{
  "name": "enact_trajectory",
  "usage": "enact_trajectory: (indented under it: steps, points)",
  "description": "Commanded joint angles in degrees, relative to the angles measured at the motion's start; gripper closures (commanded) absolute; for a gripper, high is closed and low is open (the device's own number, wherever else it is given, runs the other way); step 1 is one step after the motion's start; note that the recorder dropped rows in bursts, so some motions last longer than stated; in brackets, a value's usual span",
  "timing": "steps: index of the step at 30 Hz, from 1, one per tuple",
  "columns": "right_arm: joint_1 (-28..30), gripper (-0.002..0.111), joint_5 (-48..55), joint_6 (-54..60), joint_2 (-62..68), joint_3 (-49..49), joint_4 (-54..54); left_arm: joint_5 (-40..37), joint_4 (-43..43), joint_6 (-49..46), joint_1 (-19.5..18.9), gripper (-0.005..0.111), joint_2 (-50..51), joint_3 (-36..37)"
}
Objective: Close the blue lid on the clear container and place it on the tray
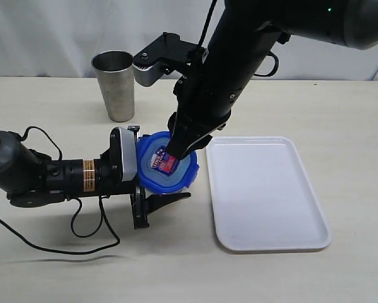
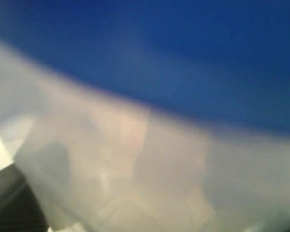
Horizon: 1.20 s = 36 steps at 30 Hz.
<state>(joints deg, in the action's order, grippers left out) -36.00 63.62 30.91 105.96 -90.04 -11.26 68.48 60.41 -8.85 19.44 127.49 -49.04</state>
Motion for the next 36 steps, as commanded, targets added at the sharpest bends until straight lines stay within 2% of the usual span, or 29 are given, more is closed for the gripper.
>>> enact_trajectory:
  steps: [1, 6, 11, 14, 25, 36]
  points:
    - [-0.07, 0.071, 1.97, 1.70, 3.49, 1.04, -2.18, -3.42, -0.65, 2.86, 0.32, 0.107, 0.06, 0.26]
    - [0.54, 0.072, 2.09, 1.60, 5.59, 1.04, -2.39, -3.42, 0.55, 3.12, 0.32, 0.107, 0.06, 0.26]
    - [2.57, 0.082, 2.42, 4.87, 6.53, 1.04, -7.51, -3.20, 0.53, 3.12, 0.32, 0.107, 0.06, 0.26]
    - [4.15, 0.082, 2.42, 6.36, 6.63, 1.04, -10.78, -3.05, 0.53, 3.12, 0.32, 0.107, 0.06, 0.26]
    - [11.38, 0.082, 2.19, 4.89, 6.50, 1.04, -10.23, -1.85, 0.08, 4.51, 0.32, 0.107, 0.06, 0.26]
    - [12.53, 0.082, 2.19, 5.01, 6.50, 1.04, -9.89, -1.15, -1.36, 4.66, 0.32, 0.107, 0.06, 0.26]
